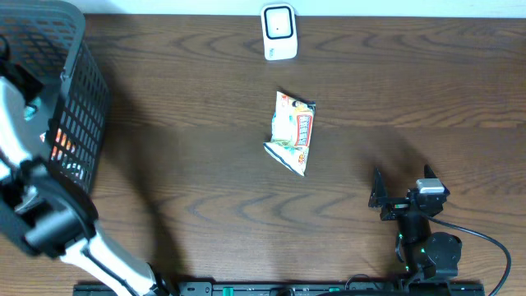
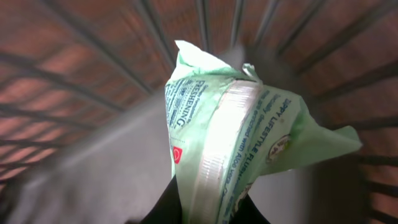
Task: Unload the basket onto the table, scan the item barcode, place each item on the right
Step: 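Close the left gripper on the green wet-wipes packet, then lift the green packet out of the basket with the left gripper, then carry the green packet toward the scanner and release it on the table, then move the left gripper back over the grey basket, then lower the left gripper onto the white Kleenex tissue pack, then grasp the white tissue pack and lift it from the basket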
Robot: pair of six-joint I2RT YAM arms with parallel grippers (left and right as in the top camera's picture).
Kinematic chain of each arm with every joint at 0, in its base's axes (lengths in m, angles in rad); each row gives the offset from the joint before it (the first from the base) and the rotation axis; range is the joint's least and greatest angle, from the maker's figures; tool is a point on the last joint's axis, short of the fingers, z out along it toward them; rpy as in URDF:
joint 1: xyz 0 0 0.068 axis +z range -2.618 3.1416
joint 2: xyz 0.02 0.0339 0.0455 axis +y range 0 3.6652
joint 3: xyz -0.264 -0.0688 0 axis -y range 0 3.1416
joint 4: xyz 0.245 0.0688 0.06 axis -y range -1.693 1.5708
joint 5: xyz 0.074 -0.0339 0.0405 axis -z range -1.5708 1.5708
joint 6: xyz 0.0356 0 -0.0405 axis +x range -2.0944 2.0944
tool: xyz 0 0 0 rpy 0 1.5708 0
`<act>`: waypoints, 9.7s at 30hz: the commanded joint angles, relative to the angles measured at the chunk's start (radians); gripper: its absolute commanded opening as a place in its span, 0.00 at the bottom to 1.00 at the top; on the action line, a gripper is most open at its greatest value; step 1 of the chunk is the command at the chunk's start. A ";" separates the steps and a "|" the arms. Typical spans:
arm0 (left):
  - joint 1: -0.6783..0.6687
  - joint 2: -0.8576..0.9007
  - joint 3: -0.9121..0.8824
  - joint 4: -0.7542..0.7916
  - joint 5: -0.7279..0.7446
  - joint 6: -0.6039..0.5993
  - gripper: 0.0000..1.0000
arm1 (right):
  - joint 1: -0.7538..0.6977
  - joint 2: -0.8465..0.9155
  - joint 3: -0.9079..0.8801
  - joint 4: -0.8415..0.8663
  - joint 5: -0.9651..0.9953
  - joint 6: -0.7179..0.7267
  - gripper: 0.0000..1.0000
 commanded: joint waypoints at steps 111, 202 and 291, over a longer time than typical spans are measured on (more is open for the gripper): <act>-0.899 -0.085 0.192 -0.559 0.330 0.079 0.79 | -0.008 -0.006 -0.001 -0.005 0.004 0.011 0.99; 0.187 -0.165 0.161 -0.245 0.009 -0.068 0.96 | -0.008 -0.006 -0.001 -0.005 0.004 0.011 0.99; 0.167 -0.023 -0.142 -0.274 0.219 0.235 0.07 | -0.008 -0.006 -0.001 -0.005 0.004 0.011 0.99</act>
